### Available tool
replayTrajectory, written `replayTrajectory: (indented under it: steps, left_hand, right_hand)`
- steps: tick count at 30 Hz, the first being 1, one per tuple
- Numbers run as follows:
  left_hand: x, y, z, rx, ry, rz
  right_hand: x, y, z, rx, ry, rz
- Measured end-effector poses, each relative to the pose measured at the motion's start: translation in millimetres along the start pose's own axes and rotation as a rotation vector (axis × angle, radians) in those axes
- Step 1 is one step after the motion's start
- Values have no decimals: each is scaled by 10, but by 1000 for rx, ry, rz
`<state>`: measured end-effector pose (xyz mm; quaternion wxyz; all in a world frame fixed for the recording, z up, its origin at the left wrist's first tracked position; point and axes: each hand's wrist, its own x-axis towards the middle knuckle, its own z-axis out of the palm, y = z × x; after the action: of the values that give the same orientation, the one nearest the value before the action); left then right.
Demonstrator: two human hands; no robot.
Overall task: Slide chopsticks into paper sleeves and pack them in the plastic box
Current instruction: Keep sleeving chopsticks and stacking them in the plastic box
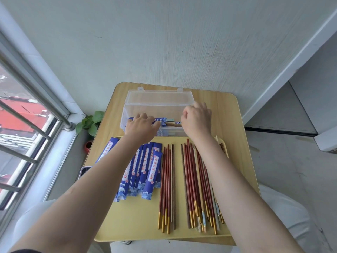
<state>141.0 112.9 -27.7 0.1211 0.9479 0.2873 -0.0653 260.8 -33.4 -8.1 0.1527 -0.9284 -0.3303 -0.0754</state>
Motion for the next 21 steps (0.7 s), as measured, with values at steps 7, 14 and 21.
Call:
replayTrajectory:
  steps: [7,14,21]
  left_hand:
    - [175,-120,-85,-46,-135,-11]
    - [212,-142,-73,-12,-69,20]
    - [62,-131,-88,-21,127,64]
  right_hand:
    - [14,-222,158,215,-426,2]
    - [45,-274,167,93,-520,44]
    - [119,-200,104,230,-551,77]
